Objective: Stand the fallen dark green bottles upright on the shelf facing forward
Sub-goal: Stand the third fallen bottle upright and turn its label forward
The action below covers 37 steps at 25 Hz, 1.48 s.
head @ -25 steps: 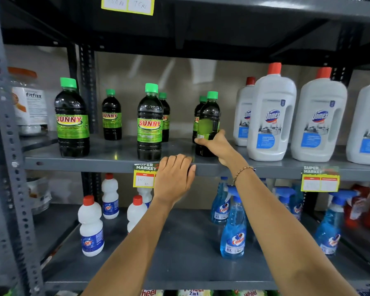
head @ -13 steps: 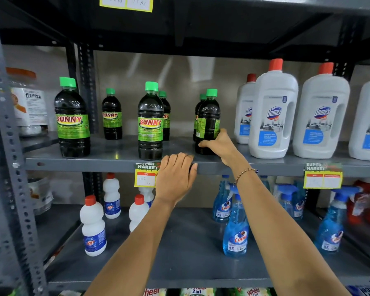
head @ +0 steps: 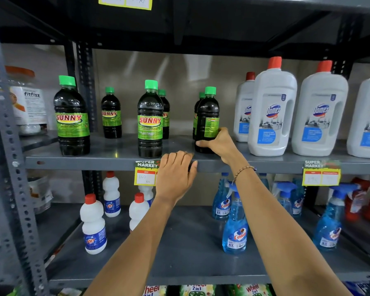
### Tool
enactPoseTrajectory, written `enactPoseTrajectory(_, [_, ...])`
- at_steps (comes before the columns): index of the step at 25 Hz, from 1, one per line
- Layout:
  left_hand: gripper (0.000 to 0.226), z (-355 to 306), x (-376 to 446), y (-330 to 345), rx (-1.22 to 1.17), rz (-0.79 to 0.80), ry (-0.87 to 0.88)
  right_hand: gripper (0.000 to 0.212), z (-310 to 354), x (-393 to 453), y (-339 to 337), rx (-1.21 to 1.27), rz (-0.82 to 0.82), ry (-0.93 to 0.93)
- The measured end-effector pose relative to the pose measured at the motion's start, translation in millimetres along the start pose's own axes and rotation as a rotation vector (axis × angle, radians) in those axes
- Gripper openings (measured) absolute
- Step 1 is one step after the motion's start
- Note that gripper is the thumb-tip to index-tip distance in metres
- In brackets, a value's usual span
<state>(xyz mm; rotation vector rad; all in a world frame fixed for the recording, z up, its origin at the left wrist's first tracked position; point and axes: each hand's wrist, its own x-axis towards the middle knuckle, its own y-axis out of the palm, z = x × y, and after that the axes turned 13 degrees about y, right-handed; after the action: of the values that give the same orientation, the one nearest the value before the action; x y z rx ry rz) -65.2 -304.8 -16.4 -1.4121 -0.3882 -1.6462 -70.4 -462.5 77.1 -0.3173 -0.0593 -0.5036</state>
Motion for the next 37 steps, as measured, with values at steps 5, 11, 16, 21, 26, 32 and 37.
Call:
enactPoseTrajectory(5, [0.033,0,-1,-1,-0.004,0.017,0.000,0.073,0,4,-1,0.013,-0.003,-0.010])
enactPoseTrajectory(11, [0.034,0,-1,-1,0.007,0.031,-0.002,0.081,-2,5,-2,0.034,0.024,-0.017])
enactPoseTrajectory(16, [0.033,0,0,-2,-0.020,0.016,-0.006,0.091,-4,8,-1,0.035,0.033,-0.009])
enactPoseTrajectory(21, [0.032,-1,0,-5,-0.034,0.009,-0.014,0.059,0,2,-3,0.019,0.072,-0.008])
enactPoseTrajectory(26, [0.033,-2,1,-7,-0.046,0.021,-0.016,0.058,-2,-1,-3,-0.007,0.060,-0.042])
enactPoseTrajectory(32, [0.033,-1,0,-7,-0.044,0.019,-0.018,0.063,-1,0,-2,-0.037,0.097,-0.031])
enactPoseTrajectory(37, [0.032,-2,0,-6,-0.051,0.005,-0.009,0.089,-2,-3,-1,-0.069,0.048,-0.018])
